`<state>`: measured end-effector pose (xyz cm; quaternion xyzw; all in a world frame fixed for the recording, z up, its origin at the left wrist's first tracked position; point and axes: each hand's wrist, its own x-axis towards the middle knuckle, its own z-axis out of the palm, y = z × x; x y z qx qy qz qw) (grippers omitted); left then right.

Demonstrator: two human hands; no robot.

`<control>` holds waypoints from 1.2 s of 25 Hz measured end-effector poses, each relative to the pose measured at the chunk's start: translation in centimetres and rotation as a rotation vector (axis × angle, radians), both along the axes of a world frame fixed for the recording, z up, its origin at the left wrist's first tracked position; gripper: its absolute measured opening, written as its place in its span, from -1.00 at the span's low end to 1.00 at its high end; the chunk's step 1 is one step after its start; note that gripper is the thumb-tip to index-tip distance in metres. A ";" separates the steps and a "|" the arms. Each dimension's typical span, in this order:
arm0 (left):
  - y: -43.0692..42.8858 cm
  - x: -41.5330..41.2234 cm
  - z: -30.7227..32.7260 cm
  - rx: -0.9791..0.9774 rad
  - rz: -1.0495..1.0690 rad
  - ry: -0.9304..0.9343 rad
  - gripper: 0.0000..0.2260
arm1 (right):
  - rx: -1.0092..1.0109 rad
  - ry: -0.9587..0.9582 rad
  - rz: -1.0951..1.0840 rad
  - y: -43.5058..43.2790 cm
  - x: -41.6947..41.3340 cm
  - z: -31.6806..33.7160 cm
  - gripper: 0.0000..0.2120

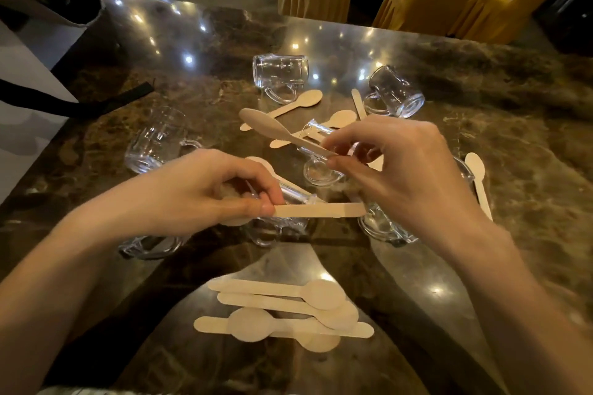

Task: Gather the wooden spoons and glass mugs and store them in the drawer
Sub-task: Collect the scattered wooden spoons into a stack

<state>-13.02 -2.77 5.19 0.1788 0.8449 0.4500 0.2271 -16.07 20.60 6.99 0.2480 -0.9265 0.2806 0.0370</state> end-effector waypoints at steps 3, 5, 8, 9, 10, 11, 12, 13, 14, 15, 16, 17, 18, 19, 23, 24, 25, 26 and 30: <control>0.2 1.5 -0.3 -0.067 -0.026 0.031 -0.75 | 0.004 -0.021 0.015 0.5 1.5 -0.3 -0.83; 0.3 2.3 -0.7 -0.103 -0.031 0.073 -0.74 | 0.002 -0.053 0.030 0.7 2.4 -0.5 -0.84; 0.4 3.6 -1.5 -0.126 -0.063 0.144 -0.79 | 0.021 -0.094 0.039 1.1 3.6 -1.2 -0.78; 0.6 4.0 -1.8 -0.124 -0.077 0.157 -0.83 | 0.027 -0.106 0.045 1.2 4.0 -1.4 -0.79; 0.7 4.3 -2.1 -0.117 -0.083 0.154 -0.85 | 0.030 -0.116 0.054 1.3 4.4 -1.7 -0.81; 0.8 4.6 -2.4 -0.111 -0.083 0.141 -0.87 | 0.030 -0.123 0.060 1.5 4.7 -2.0 -0.84; 0.9 4.9 -2.7 -0.112 -0.080 0.135 -0.88 | 0.035 -0.132 0.062 1.6 5.1 -2.3 -0.85; 1.0 5.1 -3.0 -0.118 -0.075 0.139 -0.89 | 0.048 -0.143 0.059 1.6 5.4 -2.6 -0.86; 1.1 5.3 -3.3 -0.125 -0.074 0.147 -0.89 | 0.067 -0.155 0.056 1.7 5.7 -2.9 -0.87; 1.2 5.5 -3.5 -0.129 -0.075 0.143 -0.89 | 0.086 -0.168 0.056 1.7 6.0 -3.2 -0.87; 1.3 5.7 -3.6 -0.136 -0.076 0.134 -0.89 | 0.101 -0.178 0.059 1.6 6.3 -3.5 -0.87; 1.4 5.9 -3.7 -0.150 -0.074 0.127 -0.88 | 0.114 -0.188 0.063 1.6 6.5 -3.7 -0.86; 1.4 6.1 -3.8 -0.168 -0.070 0.132 -0.87 | 0.129 -0.200 0.068 1.5 6.7 -4.0 -0.86; 1.4 6.4 -4.0 -0.189 -0.066 0.147 -0.86 | 0.145 -0.218 0.072 1.5 6.8 -4.2 -0.86; 1.8 7.8 -3.8 -0.305 -0.063 0.268 -0.79 | 0.201 -0.286 0.087 1.2 7.3 -4.9 -0.84; 2.0 8.1 -3.7 -0.335 -0.064 0.299 -0.80 | 0.210 -0.294 0.093 1.1 7.4 -5.1 -0.83; 2.2 8.3 -3.5 -0.362 -0.065 0.330 -0.81 | 0.221 -0.301 0.100 0.9 7.5 -5.2 -0.82; 2.4 8.6 -3.3 -0.385 -0.068 0.360 -0.82 | 0.232 -0.311 0.107 0.8 7.6 -5.4 -0.81; 2.9 9.5 -3.2 -0.403 -0.084 0.451 -0.85 | 0.243 -0.333 0.146 0.5 8.0 -5.6 -0.78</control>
